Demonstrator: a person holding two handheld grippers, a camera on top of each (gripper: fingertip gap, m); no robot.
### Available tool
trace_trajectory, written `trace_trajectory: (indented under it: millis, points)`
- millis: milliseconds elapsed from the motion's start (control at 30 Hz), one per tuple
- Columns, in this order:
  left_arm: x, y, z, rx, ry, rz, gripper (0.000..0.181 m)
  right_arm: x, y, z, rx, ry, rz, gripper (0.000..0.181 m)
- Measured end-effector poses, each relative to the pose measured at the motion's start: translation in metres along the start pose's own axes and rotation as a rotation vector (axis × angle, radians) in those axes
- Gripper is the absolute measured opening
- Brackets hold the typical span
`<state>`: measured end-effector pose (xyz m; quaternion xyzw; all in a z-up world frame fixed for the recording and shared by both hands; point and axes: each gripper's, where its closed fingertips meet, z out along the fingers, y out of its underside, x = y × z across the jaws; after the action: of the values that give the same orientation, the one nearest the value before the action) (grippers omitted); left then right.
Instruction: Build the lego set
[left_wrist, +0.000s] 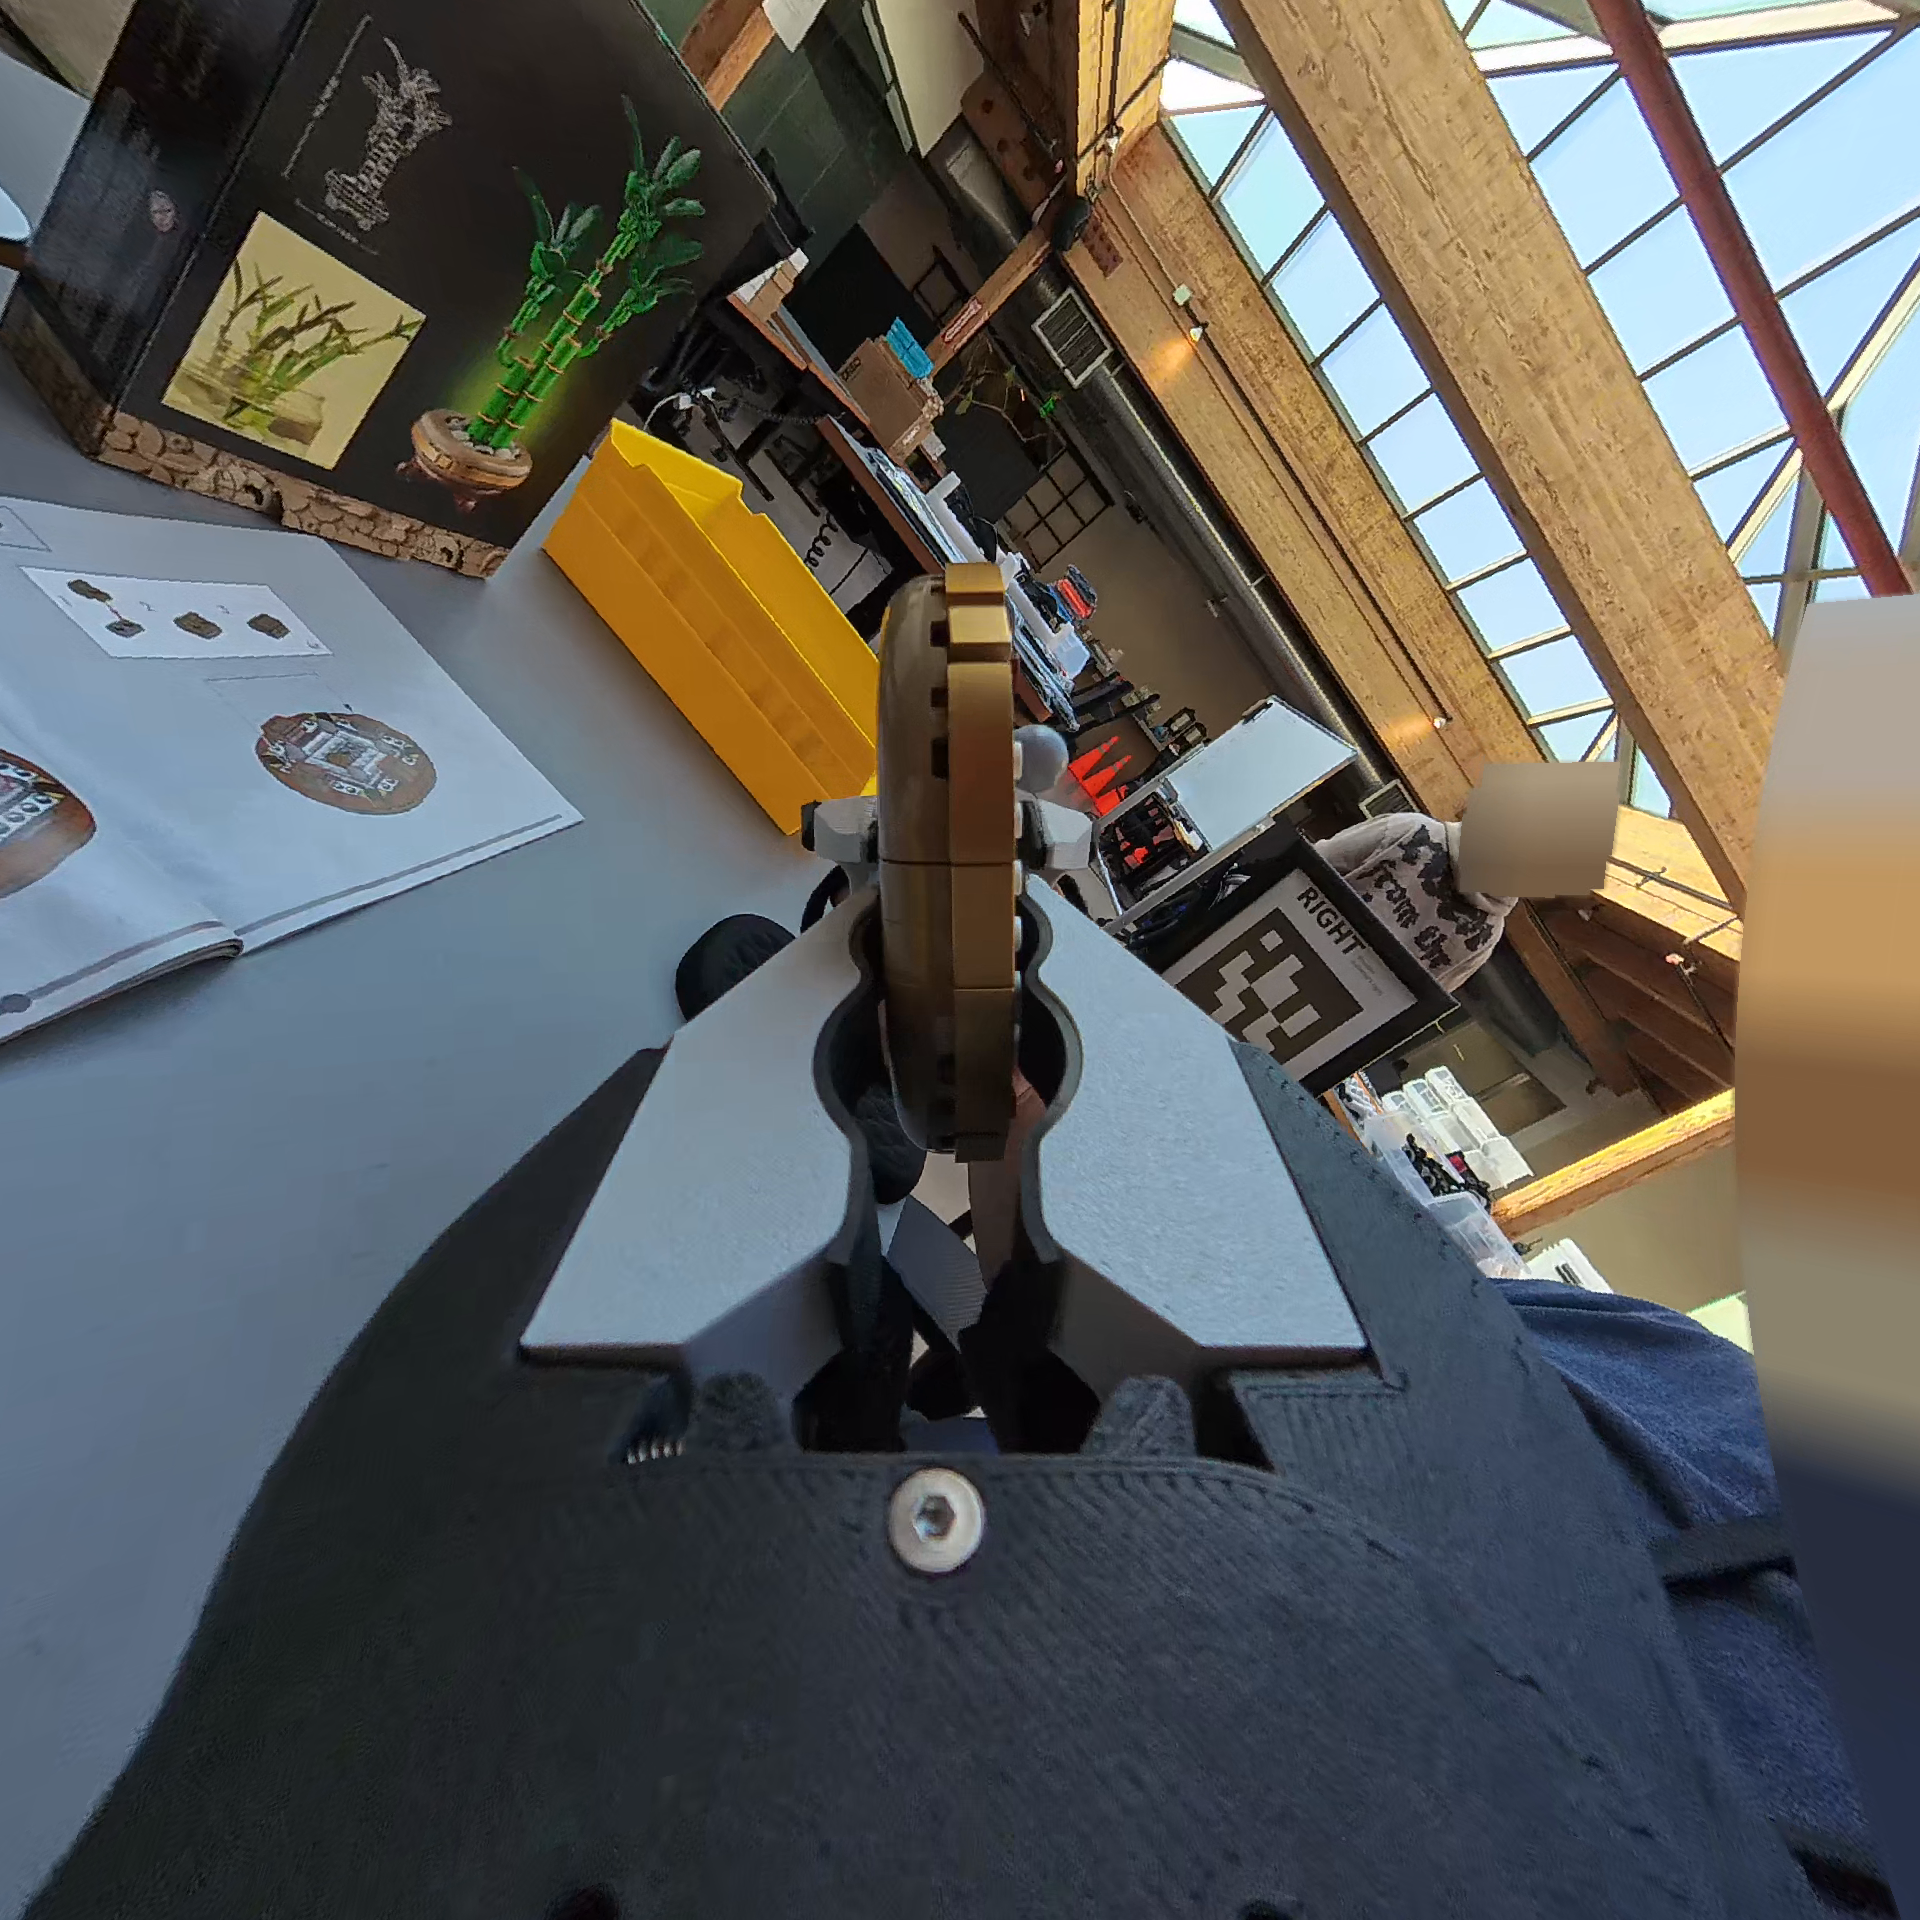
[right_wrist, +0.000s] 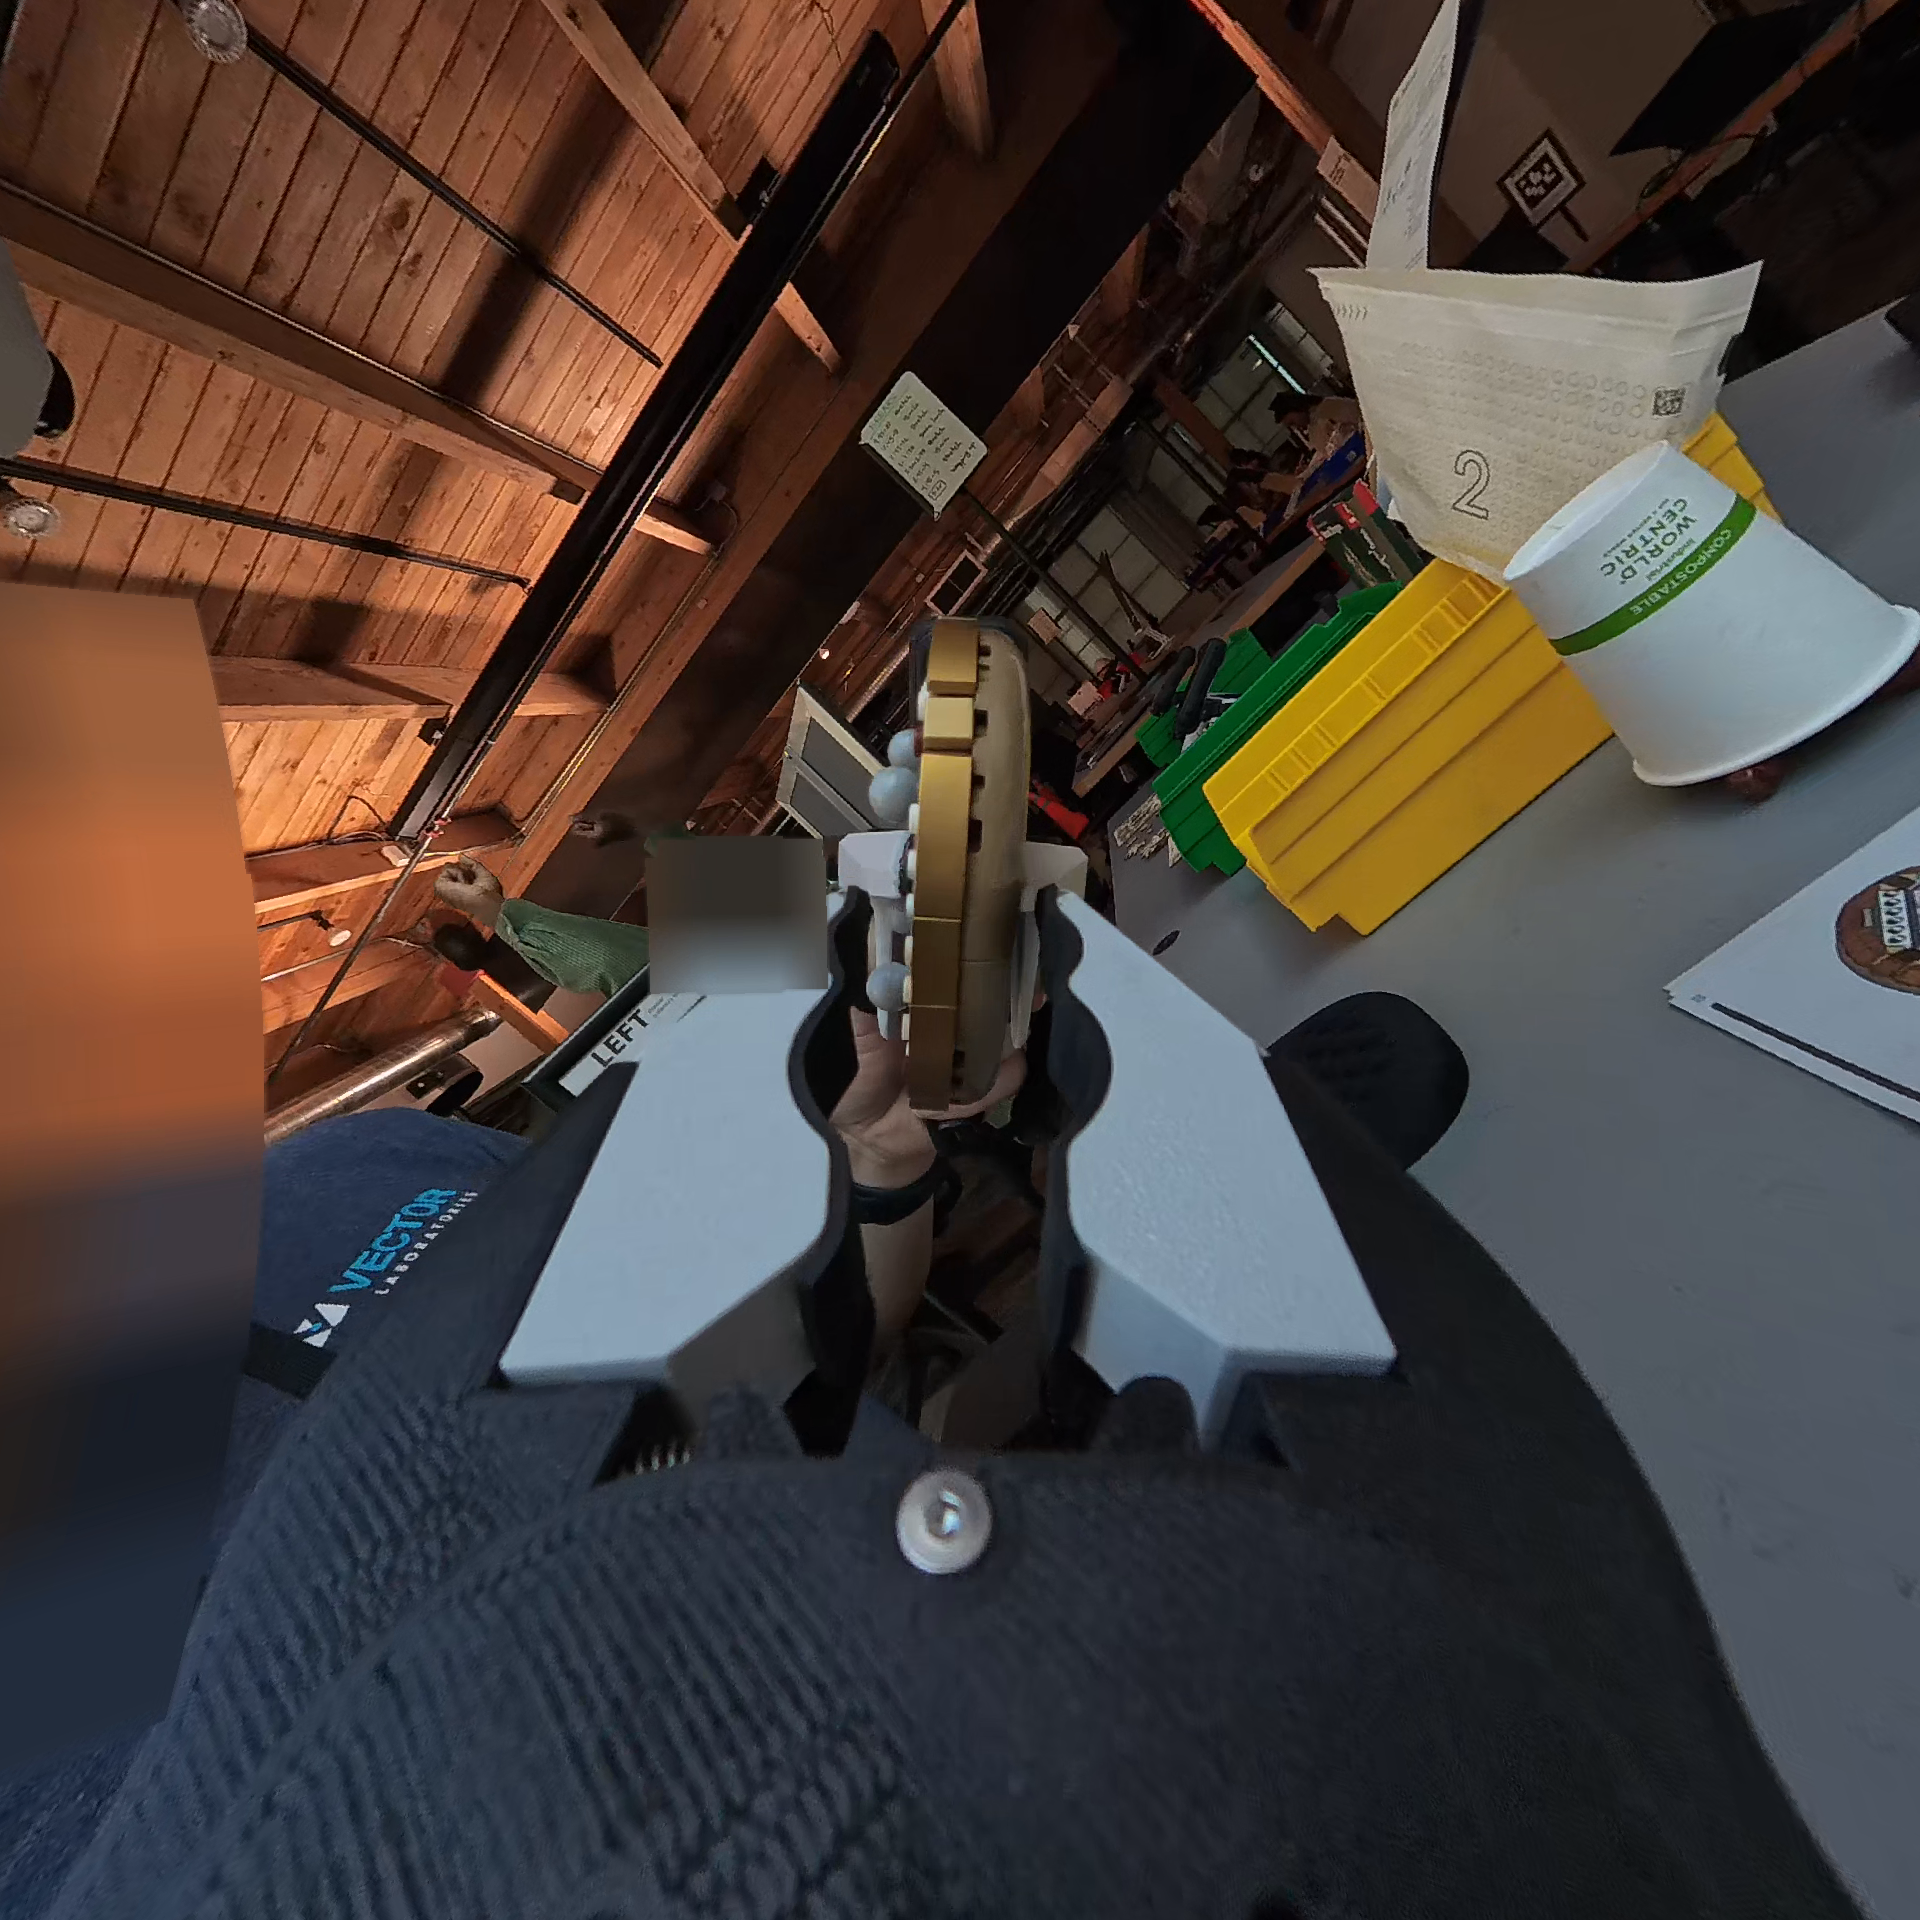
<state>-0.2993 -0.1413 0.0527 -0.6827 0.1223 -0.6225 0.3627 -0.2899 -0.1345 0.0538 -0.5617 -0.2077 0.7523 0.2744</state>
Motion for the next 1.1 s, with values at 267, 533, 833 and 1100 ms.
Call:
trace_trajectory:
  millis: [267, 533, 833, 1100]
  points:
    - [-0.009, -0.003, -0.003, 0.019, -0.022, -0.020, 0.019, 0.007, 0.011, 0.004, -0.036, -0.008, 0.085, 0.040]
    - [-0.012, 0.000, -0.002, 0.012, -0.047, 0.002, 0.019, 0.009, 0.016, 0.009, -0.040, -0.031, 0.127, 0.031]
    - [-0.019, -0.001, -0.005, 0.029, -0.061, -0.004, 0.019, 0.014, 0.024, 0.009, -0.074, -0.007, 0.108, 0.034]
    - [-0.018, 0.001, -0.001, 0.025, -0.055, -0.007, 0.019, 0.015, 0.025, 0.004, -0.065, -0.006, 0.119, 0.028]
